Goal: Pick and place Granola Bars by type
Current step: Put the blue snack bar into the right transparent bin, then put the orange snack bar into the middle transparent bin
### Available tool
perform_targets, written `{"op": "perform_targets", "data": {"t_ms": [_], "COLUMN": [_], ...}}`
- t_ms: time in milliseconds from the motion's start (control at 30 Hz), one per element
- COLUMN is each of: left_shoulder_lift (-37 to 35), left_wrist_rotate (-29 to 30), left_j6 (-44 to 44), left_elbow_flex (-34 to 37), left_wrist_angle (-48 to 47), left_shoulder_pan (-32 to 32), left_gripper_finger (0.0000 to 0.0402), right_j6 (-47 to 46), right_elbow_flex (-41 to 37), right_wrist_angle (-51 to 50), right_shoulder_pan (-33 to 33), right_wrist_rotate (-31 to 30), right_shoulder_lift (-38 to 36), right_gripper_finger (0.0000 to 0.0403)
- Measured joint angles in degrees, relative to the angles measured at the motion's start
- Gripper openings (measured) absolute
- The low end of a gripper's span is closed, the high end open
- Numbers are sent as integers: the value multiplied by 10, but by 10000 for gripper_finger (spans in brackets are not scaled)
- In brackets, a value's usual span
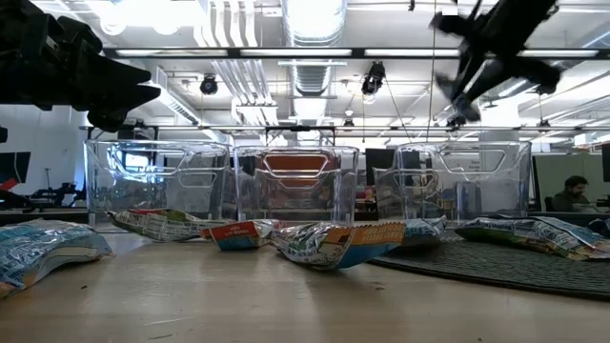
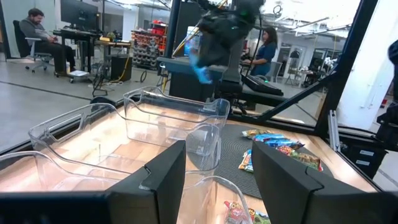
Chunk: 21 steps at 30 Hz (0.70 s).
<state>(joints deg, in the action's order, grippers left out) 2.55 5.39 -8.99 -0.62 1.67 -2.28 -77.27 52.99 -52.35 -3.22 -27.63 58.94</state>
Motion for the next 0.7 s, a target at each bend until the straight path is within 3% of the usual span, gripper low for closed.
{"op": "perform_targets", "data": {"t_ms": [133,333,467,600,700], "left_shoulder_lift": [0,0,0,0,0], "left_wrist_rotate": [0,0,0,0,0], "left_j6": [0,0,0,0,0], "left_elbow_flex": [0,0,0,0,0], "left_wrist_angle": [0,0,0,0,0], "left_shoulder_pan": [0,0,0,0,0], "left_gripper_finger": [168,168,168,168,168], "right_j6": [84,104,198,291,256], "right_elbow_flex": [-1,0,1,3,3], "right_wrist_angle": [46,78,76,33,-60], "right_shoulder_pan": [-94,-108,-71,15,97], "right_wrist_rotate": [123,118,111,133,147], "right_shoulder_lift": [30,49,32,13,13], "right_gripper_finger": [105,181,220,236,235]}}
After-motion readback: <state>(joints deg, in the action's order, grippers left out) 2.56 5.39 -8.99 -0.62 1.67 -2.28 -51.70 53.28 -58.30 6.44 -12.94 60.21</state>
